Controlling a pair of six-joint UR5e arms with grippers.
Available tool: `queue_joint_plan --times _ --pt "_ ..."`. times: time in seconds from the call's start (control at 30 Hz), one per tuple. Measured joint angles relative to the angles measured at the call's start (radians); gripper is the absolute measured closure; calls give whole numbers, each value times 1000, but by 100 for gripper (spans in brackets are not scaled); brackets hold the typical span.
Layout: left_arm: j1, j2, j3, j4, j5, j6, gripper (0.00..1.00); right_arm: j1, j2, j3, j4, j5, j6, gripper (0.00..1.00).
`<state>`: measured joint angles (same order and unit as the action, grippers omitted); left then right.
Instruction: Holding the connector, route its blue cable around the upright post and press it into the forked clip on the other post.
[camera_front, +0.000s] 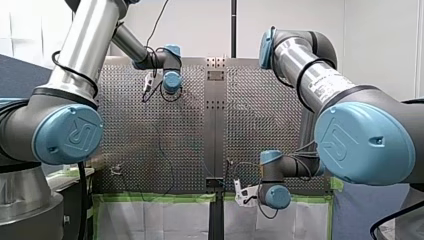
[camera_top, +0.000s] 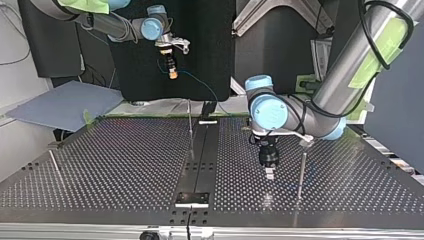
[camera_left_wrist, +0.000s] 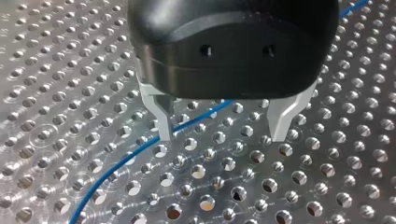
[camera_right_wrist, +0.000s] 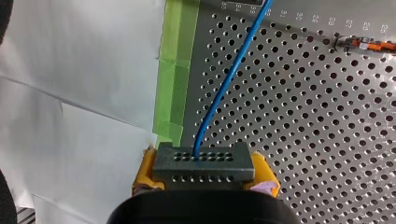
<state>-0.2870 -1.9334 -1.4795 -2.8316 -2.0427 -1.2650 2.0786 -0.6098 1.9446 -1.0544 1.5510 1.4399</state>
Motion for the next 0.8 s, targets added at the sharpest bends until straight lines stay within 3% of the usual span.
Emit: queue_joint_plan --times 0.4,0.8 --pt "-13 -11 -2 15 16 13 2 1 0 0 3 0 -1 100" --pt "-20 -73 -4 29 -3 46 2 0 0 0 1 0 -1 100"
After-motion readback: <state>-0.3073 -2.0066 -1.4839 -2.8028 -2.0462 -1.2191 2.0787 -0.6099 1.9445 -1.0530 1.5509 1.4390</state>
